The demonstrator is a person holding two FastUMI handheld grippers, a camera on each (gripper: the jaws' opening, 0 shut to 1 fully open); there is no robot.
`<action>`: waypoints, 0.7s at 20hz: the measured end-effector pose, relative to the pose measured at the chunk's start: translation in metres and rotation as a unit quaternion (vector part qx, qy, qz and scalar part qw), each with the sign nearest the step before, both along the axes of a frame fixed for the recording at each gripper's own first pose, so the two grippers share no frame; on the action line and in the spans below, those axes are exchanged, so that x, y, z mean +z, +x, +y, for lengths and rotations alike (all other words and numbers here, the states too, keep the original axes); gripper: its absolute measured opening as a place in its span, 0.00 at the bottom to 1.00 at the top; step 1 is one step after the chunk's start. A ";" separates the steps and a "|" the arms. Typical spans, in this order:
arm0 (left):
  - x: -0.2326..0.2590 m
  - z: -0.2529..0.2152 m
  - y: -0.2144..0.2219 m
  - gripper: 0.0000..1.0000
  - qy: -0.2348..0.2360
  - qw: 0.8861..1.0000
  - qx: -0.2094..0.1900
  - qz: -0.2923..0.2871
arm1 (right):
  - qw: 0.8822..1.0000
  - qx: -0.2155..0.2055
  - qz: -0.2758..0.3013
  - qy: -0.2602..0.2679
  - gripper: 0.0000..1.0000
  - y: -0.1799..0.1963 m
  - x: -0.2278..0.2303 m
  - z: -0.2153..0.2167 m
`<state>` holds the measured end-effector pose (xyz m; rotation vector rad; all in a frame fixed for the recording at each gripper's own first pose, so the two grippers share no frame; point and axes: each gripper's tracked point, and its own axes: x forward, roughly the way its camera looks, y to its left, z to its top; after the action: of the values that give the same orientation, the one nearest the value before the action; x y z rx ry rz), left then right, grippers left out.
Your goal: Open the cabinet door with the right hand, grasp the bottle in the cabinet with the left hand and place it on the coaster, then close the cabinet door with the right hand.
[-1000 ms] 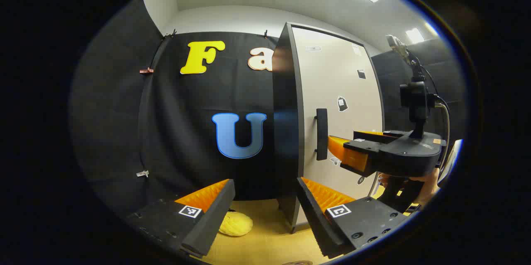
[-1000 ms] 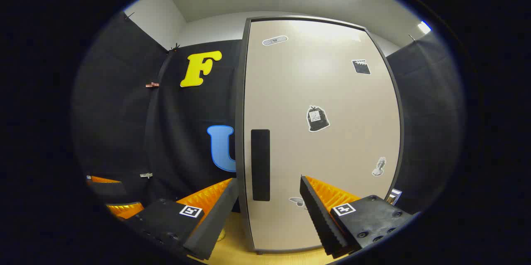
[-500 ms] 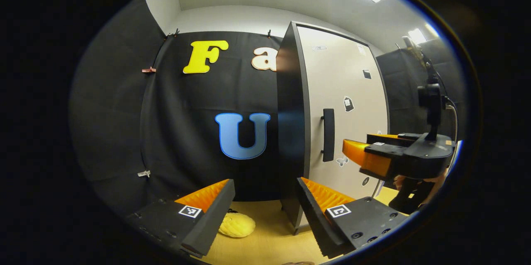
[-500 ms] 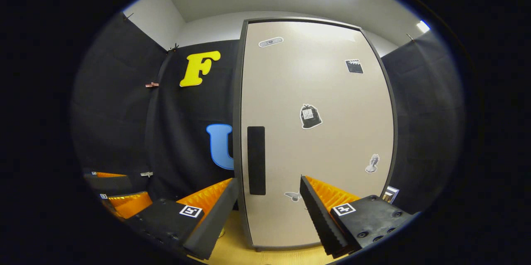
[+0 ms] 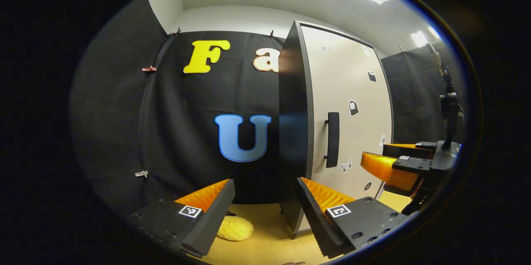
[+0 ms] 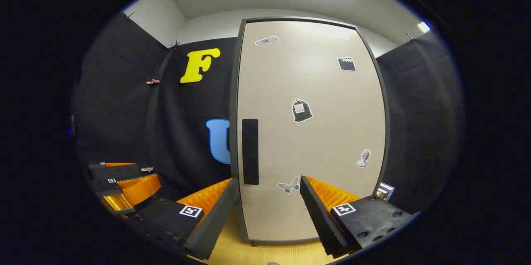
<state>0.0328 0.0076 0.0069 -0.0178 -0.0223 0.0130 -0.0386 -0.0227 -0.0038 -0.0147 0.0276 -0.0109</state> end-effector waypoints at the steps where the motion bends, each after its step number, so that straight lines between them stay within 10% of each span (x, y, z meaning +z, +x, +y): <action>1: 0.001 0.001 0.001 0.94 0.000 1.000 0.001 0.000 | 1.000 -0.002 -0.001 -0.003 0.98 0.000 0.001 -0.002; 14: -0.015 0.029 -0.012 0.94 -0.032 0.999 0.019 0.018 | 1.000 0.007 0.002 0.010 0.97 0.061 -0.007 0.021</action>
<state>0.0204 0.0363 -0.0081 -0.0816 0.0147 0.0530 0.0229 -0.0013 -0.0112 0.0044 0.0322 0.0040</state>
